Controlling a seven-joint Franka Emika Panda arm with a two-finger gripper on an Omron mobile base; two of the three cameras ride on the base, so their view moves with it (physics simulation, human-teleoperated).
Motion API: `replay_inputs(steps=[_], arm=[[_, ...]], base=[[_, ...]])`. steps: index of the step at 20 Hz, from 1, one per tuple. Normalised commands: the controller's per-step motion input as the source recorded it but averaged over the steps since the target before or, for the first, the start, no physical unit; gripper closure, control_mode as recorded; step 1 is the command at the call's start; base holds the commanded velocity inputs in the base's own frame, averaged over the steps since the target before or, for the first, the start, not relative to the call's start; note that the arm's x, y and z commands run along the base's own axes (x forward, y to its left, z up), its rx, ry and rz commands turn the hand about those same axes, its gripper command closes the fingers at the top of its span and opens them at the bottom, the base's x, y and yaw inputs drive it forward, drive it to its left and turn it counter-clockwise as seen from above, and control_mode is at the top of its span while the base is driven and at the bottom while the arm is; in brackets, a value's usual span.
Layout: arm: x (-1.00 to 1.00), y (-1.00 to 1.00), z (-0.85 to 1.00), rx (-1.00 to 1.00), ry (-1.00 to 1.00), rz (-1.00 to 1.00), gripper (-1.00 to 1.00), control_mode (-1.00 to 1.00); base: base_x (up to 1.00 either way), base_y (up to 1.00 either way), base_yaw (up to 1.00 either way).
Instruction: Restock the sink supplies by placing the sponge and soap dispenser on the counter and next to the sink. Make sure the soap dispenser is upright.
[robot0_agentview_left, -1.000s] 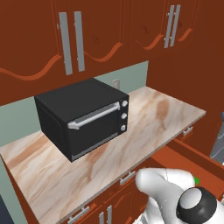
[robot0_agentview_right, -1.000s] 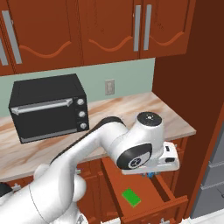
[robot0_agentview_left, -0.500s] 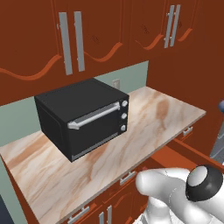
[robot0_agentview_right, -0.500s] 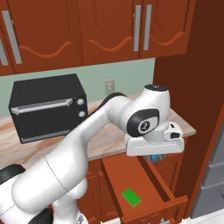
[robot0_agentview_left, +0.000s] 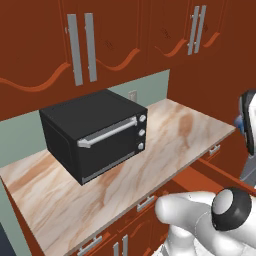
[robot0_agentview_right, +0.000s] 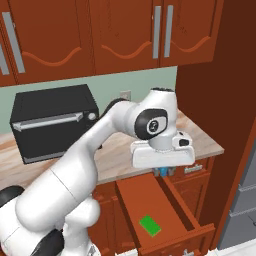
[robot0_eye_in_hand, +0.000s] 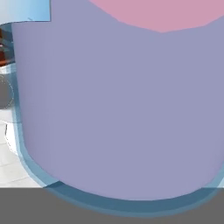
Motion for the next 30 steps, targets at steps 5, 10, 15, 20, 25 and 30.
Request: replay_inputs(steps=[5, 10, 15, 20, 25, 30], arm=[[-0.73, 0.34, 0.0, -0.01, -0.12, 0.0, 1.0, -1.0], [-0.36, 0.09, 0.0, 0.0, -0.04, 0.0, 1.0, 1.0], [0.0, 0.0, 0.0, 0.0, 0.0, 0.0, 1.0, 1.0], [0.0, 0.0, 0.0, 0.0, 0.0, 0.0, 1.0, 1.0], [0.0, 0.0, 0.0, 0.0, 0.0, 0.0, 1.0, 1.0], [0.0, 0.0, 0.0, 0.0, 0.0, 0.0, 1.0, 1.0]], base=[[0.0, 0.0, 0.0], [-0.55, 0.06, -0.05], [-0.72, 0.02, -0.36], [-0.48, -0.06, -0.53], [-0.34, -0.12, -0.66], [-0.33, -0.11, -0.74]])
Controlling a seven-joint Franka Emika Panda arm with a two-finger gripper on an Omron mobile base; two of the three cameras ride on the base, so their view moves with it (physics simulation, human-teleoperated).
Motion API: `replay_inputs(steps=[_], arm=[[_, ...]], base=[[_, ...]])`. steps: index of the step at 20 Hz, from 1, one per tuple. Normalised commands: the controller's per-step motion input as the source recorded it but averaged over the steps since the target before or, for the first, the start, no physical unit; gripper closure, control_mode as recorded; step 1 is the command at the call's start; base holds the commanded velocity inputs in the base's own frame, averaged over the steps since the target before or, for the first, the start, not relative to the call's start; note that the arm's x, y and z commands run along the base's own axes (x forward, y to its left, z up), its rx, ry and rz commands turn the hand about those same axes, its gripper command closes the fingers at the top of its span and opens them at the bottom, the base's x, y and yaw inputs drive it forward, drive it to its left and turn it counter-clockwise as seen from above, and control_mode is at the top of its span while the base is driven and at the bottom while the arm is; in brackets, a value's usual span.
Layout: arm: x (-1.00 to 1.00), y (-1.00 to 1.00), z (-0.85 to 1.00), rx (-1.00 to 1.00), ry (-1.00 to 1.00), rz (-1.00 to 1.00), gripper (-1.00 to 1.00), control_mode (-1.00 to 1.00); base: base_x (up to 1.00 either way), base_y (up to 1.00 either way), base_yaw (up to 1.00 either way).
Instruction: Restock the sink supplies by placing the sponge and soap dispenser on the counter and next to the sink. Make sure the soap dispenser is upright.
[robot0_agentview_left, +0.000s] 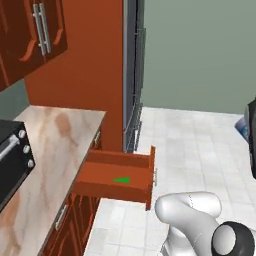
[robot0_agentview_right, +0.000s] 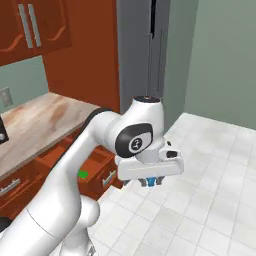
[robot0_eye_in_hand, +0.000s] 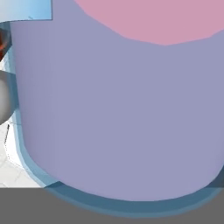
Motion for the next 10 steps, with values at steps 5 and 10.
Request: replay_inputs(steps=[5, 10], arm=[[0.0, 0.0, 0.0, 0.0, 0.0, 0.0, 1.0, 1.0], [0.0, 0.0, 0.0, 0.0, 0.0, 0.0, 1.0, 1.0]], base=[[-0.22, -0.22, -0.78], [-0.14, -0.32, -0.76]])
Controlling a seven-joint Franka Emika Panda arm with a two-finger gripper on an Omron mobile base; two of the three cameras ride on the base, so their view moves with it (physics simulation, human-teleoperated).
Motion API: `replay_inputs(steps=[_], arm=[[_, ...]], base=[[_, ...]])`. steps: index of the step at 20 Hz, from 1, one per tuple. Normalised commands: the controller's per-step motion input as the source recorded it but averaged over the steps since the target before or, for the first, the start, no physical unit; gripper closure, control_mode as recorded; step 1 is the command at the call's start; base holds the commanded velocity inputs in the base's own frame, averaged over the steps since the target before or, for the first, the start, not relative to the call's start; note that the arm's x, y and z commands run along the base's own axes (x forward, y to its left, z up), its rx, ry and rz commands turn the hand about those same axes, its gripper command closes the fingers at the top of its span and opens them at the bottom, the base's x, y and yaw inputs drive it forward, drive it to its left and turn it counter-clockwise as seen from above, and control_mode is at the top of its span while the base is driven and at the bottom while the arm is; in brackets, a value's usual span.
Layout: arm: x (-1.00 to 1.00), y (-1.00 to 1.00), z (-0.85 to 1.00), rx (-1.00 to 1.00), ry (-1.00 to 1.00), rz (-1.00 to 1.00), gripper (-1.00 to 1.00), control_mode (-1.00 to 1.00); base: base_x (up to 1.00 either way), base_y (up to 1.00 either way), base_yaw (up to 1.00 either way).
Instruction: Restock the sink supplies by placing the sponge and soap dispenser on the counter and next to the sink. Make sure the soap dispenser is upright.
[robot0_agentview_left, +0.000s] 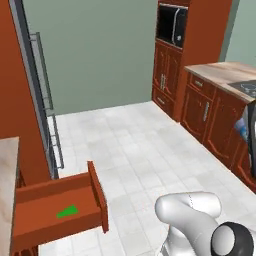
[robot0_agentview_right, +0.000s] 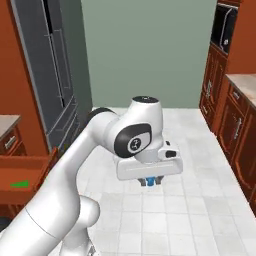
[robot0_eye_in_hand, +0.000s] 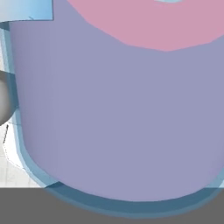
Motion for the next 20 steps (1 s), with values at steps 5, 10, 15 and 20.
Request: replay_inputs(steps=[5, 10, 15, 20], arm=[[0.0, 0.0, 0.0, 0.0, 0.0, 0.0, 1.0, 1.0], [0.0, 0.0, 0.0, 0.0, 0.0, 0.0, 1.0, 1.0], [0.0, 0.0, 0.0, 0.0, 0.0, 0.0, 1.0, 1.0], [0.0, 0.0, 0.0, 0.0, 0.0, 0.0, 1.0, 1.0]], base=[[-0.07, -0.45, -0.73], [0.01, -0.72, -0.72], [0.17, -0.84, -0.61], [0.12, -0.69, -0.58]])
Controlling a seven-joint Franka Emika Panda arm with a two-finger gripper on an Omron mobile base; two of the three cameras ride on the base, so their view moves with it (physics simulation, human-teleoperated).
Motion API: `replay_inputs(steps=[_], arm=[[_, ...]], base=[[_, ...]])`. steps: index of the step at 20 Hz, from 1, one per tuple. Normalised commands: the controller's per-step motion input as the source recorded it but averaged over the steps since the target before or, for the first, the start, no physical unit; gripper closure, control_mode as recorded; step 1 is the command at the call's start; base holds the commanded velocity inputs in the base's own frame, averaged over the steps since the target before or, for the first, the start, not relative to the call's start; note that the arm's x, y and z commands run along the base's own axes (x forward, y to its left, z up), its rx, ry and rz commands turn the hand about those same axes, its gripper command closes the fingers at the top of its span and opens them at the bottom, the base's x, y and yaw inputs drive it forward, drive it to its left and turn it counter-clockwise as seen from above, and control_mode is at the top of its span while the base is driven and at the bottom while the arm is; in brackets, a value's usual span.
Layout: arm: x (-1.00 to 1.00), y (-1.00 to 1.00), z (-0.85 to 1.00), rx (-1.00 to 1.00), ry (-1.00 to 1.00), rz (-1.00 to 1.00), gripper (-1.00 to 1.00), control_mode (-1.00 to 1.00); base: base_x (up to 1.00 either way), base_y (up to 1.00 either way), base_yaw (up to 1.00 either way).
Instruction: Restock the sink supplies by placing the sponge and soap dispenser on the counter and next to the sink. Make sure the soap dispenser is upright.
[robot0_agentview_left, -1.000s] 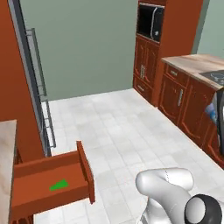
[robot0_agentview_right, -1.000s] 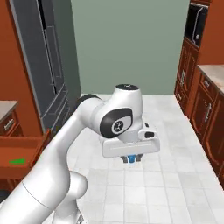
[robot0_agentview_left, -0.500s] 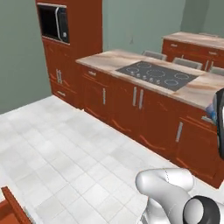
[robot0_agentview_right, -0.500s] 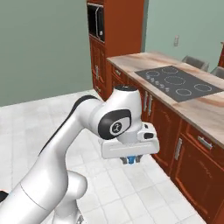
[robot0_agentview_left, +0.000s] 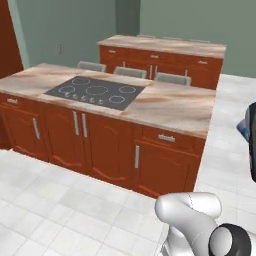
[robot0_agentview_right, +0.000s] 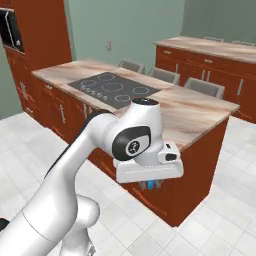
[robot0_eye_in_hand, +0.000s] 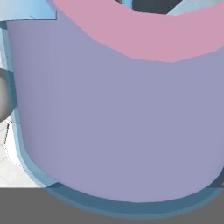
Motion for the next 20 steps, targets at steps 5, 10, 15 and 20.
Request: replay_inputs(steps=[5, 10, 15, 20], arm=[[0.0, 0.0, 0.0, 0.0, 0.0, 0.0, 1.0, 1.0], [0.0, 0.0, 0.0, 0.0, 0.0, 0.0, 1.0, 1.0], [0.0, 0.0, 0.0, 0.0, 0.0, 0.0, 1.0, 1.0], [0.0, 0.0, 0.0, 0.0, 0.0, 0.0, 1.0, 1.0]], base=[[0.2, -0.71, -0.55], [0.17, -0.65, -0.55], [0.11, -0.44, -0.62], [0.08, -0.3, -0.66]])
